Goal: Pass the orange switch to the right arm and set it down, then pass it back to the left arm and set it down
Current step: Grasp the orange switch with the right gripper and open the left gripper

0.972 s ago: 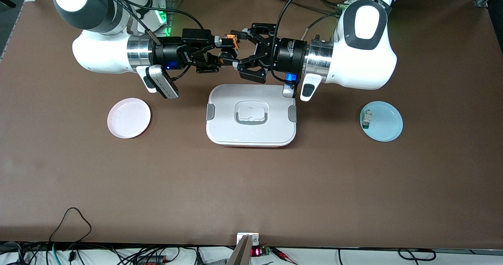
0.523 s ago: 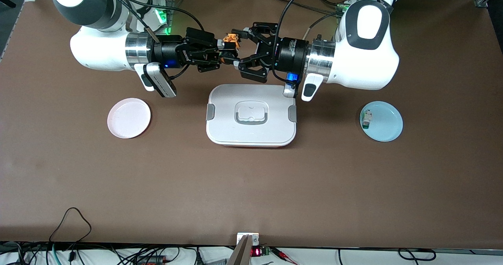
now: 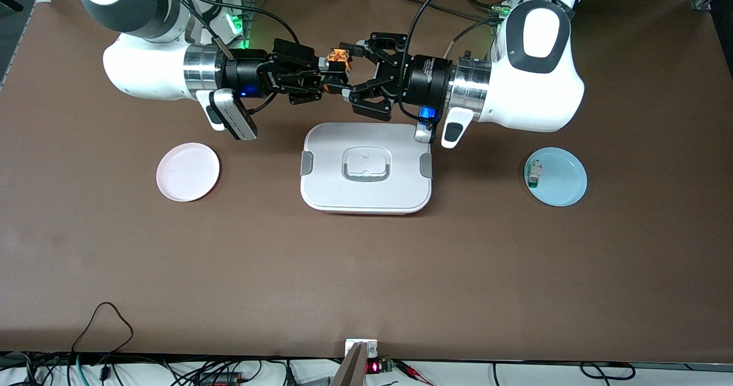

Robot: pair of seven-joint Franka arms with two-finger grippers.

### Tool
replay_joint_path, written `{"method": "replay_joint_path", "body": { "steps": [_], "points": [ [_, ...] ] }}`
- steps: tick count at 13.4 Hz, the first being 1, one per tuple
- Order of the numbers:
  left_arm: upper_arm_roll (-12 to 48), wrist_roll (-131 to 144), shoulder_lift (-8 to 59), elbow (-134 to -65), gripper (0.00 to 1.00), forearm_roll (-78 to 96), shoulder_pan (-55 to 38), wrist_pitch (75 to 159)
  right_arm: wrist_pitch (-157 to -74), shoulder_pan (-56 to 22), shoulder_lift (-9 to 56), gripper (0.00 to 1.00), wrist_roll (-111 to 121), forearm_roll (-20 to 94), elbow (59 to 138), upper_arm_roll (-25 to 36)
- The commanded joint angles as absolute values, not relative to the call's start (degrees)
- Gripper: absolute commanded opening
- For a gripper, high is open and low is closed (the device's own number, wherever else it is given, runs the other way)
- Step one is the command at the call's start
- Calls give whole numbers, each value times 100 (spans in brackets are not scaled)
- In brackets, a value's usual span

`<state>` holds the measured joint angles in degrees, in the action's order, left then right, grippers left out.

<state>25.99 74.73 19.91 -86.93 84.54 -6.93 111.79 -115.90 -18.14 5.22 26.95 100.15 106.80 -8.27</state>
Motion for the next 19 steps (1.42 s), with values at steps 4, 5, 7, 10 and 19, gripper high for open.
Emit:
{"method": "replay_joint_path", "body": {
  "steps": [4,5,7,10,19],
  "points": [
    [2602,7559,2074,-8596,89,8473,-694,11039,-11689,-1828,387,31,2962,10116,10696,-879],
    [2593,7550,2066,-8587,100,8447,-694,11022,-11689,-1828,387,30,2962,10116,10696,-888],
    [2593,7550,2065,-8596,100,8446,-668,11021,-11689,-1828,387,30,2962,10116,10696,-888],
    [2593,7550,2065,-8596,100,8446,-659,11021,-11689,-1828,396,30,2971,10116,10696,-888],
    [2584,7034,2039,-8596,100,8052,-230,9908,-11540,-1538,334,30,3208,10055,10801,-879]
  ]
}}
